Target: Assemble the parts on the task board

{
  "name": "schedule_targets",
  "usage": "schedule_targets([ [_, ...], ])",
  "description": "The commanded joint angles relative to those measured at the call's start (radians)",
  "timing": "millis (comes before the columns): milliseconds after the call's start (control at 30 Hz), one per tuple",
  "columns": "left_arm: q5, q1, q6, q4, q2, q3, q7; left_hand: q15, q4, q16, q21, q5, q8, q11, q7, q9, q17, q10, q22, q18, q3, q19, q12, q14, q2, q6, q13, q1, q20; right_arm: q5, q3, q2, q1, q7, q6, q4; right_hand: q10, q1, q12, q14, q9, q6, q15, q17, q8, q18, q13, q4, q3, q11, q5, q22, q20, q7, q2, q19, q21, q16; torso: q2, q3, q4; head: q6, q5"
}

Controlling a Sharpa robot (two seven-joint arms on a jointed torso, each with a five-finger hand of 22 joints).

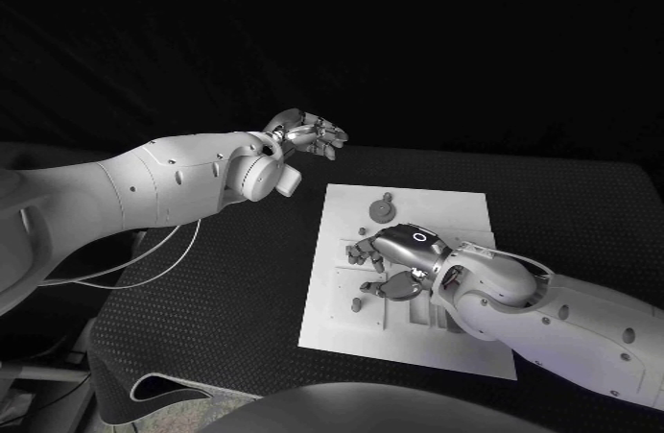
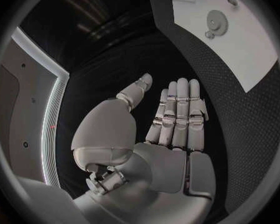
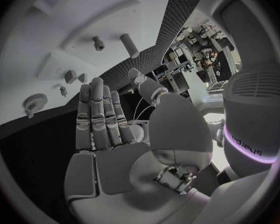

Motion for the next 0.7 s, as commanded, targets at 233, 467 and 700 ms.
schedule_targets([
  [233, 0.005, 0.001, 0.007, 0.004, -0.009, 0.001, 0.011, 0.001, 0.001, -0.005, 0.005, 0.004, 0.007, 0.001, 0.001, -0.001, 0.002, -0.006, -0.002, 0.000, -0.007, 0.004, 0.007, 0.006, 0.001, -0.007, 0.001, -0.008, 0.001, 0.309, 0.041, -0.083, 0.059, 0.001, 0.005, 0.034, 0.124, 0.014, 0.070, 0.089, 0.019, 0.062, -0.036, 0.005, 0.041, 0.014, 0.036, -0.028, -0.007, -0.035, -0.003, 0.023, -0.018, 0.007, 0.062, 0.077, 0.064, 0.060, -0.001, 0.0007, -0.0051, 0.027, -0.022],
  [467, 0.009, 0.001, 0.009, -0.002, -0.007, 0.001, 0.011, 0.001, 0.002, -0.006, 0.005, 0.004, 0.008, 0.000, 0.000, -0.001, 0.003, -0.005, -0.002, 0.000, -0.008, 0.004, 0.008, 0.006, 0.001, -0.006, 0.001, -0.009, 0.001, 0.435, 0.047, -0.160, 0.119, -0.083, 0.107, 0.043, 0.206, -0.004, 0.231, 0.130, 0.051, 0.068, -0.092, 0.107, 0.055, 0.014, 0.248, -0.029, -0.046, -0.092, 0.001, 0.025, -0.049, -0.012, 0.077, 0.132, 0.146, 0.242, -0.006, 0.0005, -0.0126, 0.049, -0.048],
  [700, 0.011, 0.001, 0.015, -0.008, -0.005, 0.001, 0.016, 0.001, 0.003, -0.006, 0.005, 0.004, 0.009, -0.001, -0.001, -0.001, 0.004, -0.003, -0.003, 0.000, -0.009, 0.005, 0.009, 0.007, 0.001, -0.004, 0.002, -0.011, 0.001, 0.565, 0.046, -0.223, 0.143, -0.212, 0.233, 0.047, 0.002, -0.085, 0.658, 0.081, 0.101, 0.069, -0.121, 0.282, 0.052, 0.014, 0.853, 0.026, -0.055, -0.112, -0.007, 0.026, -0.098, -0.029, 0.066, 0.157, 0.363, 0.637, -0.015, 0.0008, -0.0251, 0.067, -0.076],
])
